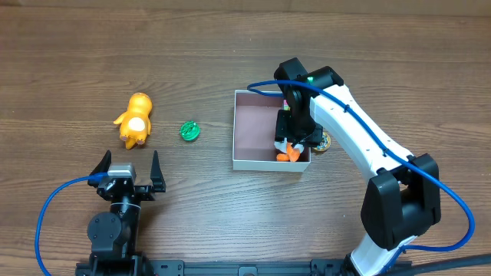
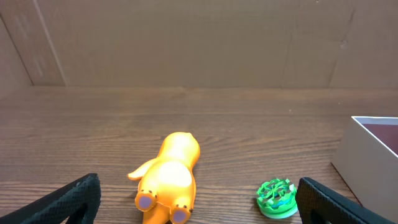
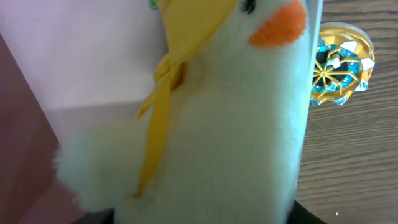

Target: Pack container

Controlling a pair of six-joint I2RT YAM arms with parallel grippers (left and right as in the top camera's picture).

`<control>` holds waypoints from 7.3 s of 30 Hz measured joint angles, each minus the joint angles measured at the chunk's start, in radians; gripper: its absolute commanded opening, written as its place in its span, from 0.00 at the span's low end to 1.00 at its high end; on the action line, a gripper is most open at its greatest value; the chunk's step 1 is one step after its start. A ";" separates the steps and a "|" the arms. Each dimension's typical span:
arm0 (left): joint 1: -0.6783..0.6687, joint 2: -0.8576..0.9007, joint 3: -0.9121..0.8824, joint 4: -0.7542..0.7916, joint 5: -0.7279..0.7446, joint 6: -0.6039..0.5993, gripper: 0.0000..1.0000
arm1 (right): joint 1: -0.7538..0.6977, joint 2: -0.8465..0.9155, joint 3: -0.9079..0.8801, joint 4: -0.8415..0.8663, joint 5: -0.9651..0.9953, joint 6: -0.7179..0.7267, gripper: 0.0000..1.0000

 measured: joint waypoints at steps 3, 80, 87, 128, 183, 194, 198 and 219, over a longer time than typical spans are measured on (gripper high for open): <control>0.000 0.000 0.000 0.000 0.000 0.000 1.00 | 0.000 0.000 0.000 -0.010 0.005 -0.001 0.64; 0.000 0.000 0.000 0.000 0.000 0.000 1.00 | 0.000 0.000 0.064 -0.002 -0.121 -0.114 0.04; 0.000 0.000 0.000 0.000 0.000 0.000 1.00 | 0.000 0.000 0.064 0.014 -0.137 -0.127 0.04; 0.000 0.000 0.000 0.000 0.000 0.000 1.00 | 0.001 0.000 -0.112 0.139 -0.077 -0.145 0.04; 0.000 0.000 0.000 0.000 0.000 0.000 1.00 | -0.215 0.002 0.288 -0.141 0.199 -0.158 0.34; 0.000 0.000 0.000 0.000 0.000 0.000 1.00 | -0.281 0.002 0.266 -0.143 0.189 -0.224 0.07; 0.000 0.000 0.000 0.000 0.000 0.000 1.00 | -0.281 0.002 0.213 -0.144 0.190 -0.247 0.04; 0.000 0.000 0.000 0.000 0.000 0.000 1.00 | -0.281 0.002 0.094 -0.142 0.083 -0.288 0.04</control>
